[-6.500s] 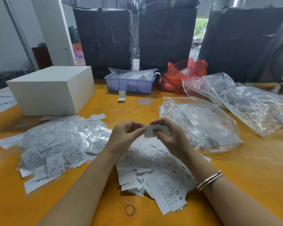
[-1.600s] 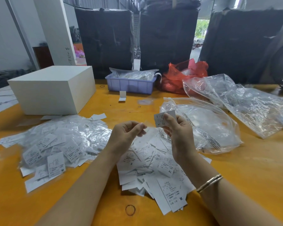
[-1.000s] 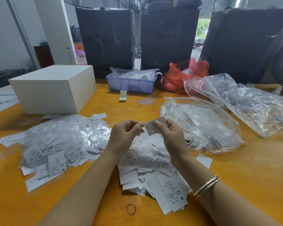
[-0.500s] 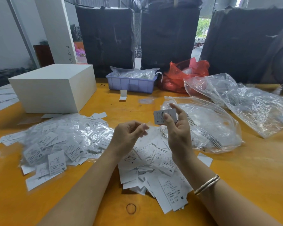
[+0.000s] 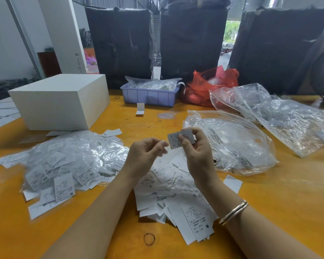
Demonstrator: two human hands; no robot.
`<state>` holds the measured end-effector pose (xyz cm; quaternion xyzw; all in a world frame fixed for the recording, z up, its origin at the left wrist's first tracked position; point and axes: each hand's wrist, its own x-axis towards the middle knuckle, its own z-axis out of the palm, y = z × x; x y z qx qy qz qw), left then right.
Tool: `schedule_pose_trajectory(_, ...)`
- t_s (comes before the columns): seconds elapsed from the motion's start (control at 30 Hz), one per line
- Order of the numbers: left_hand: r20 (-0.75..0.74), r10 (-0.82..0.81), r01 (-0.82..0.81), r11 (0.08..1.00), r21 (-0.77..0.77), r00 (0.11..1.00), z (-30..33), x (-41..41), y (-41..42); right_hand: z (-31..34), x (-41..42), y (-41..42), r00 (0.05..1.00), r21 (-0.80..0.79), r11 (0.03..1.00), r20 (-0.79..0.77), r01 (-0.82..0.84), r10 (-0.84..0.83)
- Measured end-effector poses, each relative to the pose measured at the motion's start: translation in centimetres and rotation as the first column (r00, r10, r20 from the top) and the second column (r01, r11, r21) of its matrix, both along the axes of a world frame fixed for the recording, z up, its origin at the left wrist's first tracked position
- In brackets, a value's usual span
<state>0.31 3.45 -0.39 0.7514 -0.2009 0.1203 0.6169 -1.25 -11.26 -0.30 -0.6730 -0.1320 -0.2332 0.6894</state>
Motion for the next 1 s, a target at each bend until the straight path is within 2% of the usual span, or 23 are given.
schedule_pose_trajectory(0.17,-0.112,-0.046,0.035,0.994,-0.106,0.993,0.2,-0.2,-0.1,0.1,0.1,-0.2,0.999,-0.024,0.999,0.002,0.043,-0.043)
schedule_pose_trajectory(0.3,-0.15,-0.072,0.043,0.981,-0.189,0.986,0.4,-0.2,-0.1,0.1,-0.1,-0.2,1.0,-0.079,0.997,-0.015,0.016,-0.017)
schedule_pose_trajectory(0.53,-0.145,0.0,-0.019,0.991,-0.132,0.989,0.0,0.0,-0.2,-0.3,0.2,-0.3,0.994,-0.256,0.967,-0.106,-0.008,-0.019)
schedule_pose_trajectory(0.6,-0.149,-0.013,-0.005,0.992,-0.122,0.989,-0.1,0.0,-0.4,-0.3,0.0,-0.1,0.992,-0.318,0.948,-0.124,-0.023,-0.017)
schedule_pose_trajectory(0.7,-0.172,-0.049,0.026,0.99,-0.136,0.984,-0.2,-0.2,-0.7,-0.4,-0.2,0.6,0.98,-0.391,0.91,-0.185,-0.141,0.072)
schedule_pose_trajectory(0.83,-0.211,-0.049,0.02,0.99,-0.137,0.976,-0.3,-0.2,-0.5,-0.9,-0.4,1.1,0.964,-0.594,0.773,-0.25,-0.223,0.086)
schedule_pose_trajectory(0.9,-0.213,-0.042,0.008,0.987,-0.16,0.976,-0.1,-0.2,-0.3,-0.8,-0.3,0.7,0.984,-0.695,0.708,-0.179,-0.125,-0.001)
schedule_pose_trajectory(0.93,-0.204,-0.006,-0.029,0.985,-0.169,0.979,0.1,-0.1,-0.1,-0.6,-0.1,0.2,0.993,-0.713,0.701,-0.099,-0.021,-0.071)
schedule_pose_trajectory(1.0,-0.149,0.153,-0.17,0.979,-0.114,0.977,0.4,0.3,0.7,0.1,0.9,-1.5,0.963,-0.606,0.752,0.103,0.259,-0.248)
